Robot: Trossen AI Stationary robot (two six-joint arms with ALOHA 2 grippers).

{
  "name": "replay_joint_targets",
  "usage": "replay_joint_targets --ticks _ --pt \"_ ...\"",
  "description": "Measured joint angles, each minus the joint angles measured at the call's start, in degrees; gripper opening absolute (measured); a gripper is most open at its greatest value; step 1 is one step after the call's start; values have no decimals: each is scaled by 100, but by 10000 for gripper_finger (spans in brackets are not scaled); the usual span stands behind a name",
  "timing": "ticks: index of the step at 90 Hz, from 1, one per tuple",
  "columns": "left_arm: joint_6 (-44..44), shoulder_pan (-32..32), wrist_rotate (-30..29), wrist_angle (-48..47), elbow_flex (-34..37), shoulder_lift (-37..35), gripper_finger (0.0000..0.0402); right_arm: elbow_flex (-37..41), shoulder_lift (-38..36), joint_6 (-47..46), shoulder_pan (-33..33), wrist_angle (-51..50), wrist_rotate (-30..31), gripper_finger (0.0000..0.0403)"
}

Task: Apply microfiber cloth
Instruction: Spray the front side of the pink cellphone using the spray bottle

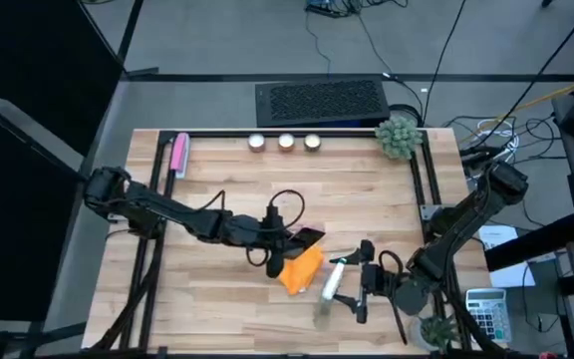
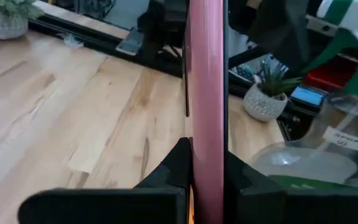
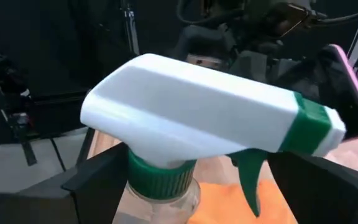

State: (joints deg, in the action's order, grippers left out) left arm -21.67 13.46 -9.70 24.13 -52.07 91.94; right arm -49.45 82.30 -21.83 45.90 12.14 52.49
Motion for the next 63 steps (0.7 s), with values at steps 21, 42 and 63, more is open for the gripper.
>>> replay_joint_targets --ticks 21,42,63 --pt "302 0 131 205 -2 134 12 -6 -23 -273 38 -185 -3 344" --pt "413 60 220 -41 -2 136 12 -30 -56 -1370 34 -865 -303 343" --pt "536 126 220 -87 -2 136 12 -15 -39 -1372 206 -638 -494 343"
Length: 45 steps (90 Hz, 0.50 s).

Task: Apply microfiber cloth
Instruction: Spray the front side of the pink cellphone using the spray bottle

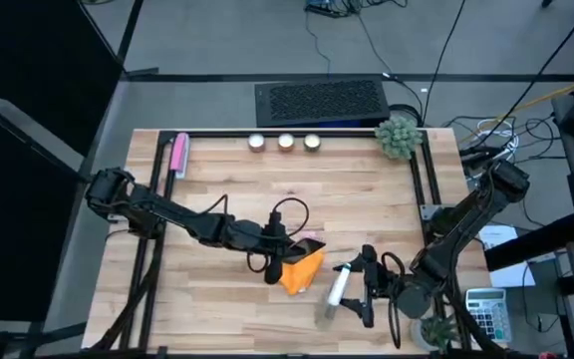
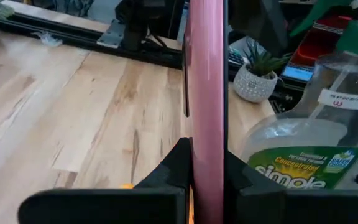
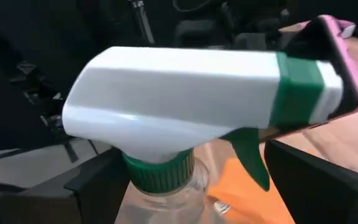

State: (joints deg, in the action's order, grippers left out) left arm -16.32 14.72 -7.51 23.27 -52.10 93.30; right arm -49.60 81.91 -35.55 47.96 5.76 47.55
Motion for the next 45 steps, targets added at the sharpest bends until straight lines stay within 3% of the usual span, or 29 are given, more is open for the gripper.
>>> replay_joint_targets --ticks 39,45 --pt "211 79 -7 -28 -4 0 12 48 441 533 0 166 14 343" --pt "212 71 -7 -31 -4 0 12 65 441 714 0 166 232 343"
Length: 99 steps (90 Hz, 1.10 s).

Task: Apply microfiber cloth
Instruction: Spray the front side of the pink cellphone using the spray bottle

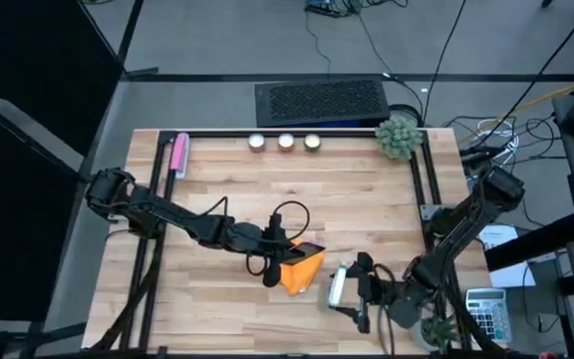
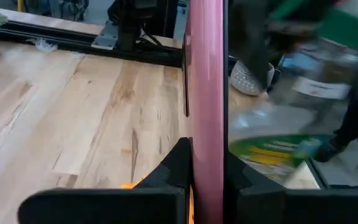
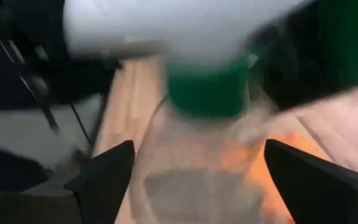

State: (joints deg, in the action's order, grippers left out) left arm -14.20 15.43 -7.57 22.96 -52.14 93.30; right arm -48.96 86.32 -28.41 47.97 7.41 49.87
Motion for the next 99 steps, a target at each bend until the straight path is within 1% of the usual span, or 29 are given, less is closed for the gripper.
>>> replay_joint_targets --ticks 11,31,48,68,84,99 --pt "-2 -62 -3 4 0 0 12 -28 -49 366 2 109 443 343" --pt "0 -143 -24 7 0 0 12 -28 -80 528 0 91 710 343" --pt "13 -163 -23 9 -2 0 12 -38 -87 68 -68 -471 844 343" --pt "13 -158 -22 12 -4 0 12 -36 -87 -399 -310 -973 724 343" --pt "108 -158 -22 13 -4 0 12 -36 -102 -5 -518 -958 1130 343" --pt "112 -154 -22 13 -4 0 12 -38 -274 213 -526 -927 1457 343"
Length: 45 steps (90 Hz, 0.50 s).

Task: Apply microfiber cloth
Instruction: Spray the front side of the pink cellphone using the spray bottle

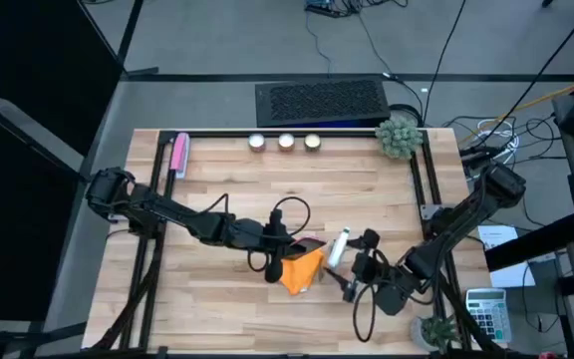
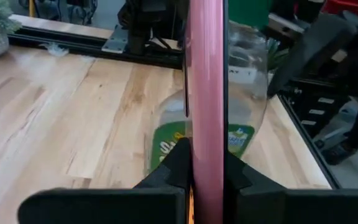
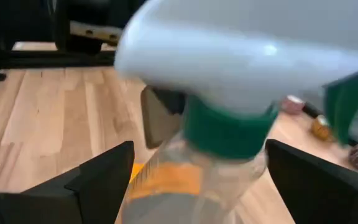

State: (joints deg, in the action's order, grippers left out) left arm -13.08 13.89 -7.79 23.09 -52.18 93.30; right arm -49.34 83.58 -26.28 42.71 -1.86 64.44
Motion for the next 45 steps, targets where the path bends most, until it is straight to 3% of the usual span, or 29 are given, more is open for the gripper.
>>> replay_joint_targets --ticks 28,45 --pt "4 0 52 -2 0 0 12 0 -97 -911 -8 -428 194 343" --pt "4 0 59 -2 0 0 12 0 -97 -681 -34 -428 460 343"
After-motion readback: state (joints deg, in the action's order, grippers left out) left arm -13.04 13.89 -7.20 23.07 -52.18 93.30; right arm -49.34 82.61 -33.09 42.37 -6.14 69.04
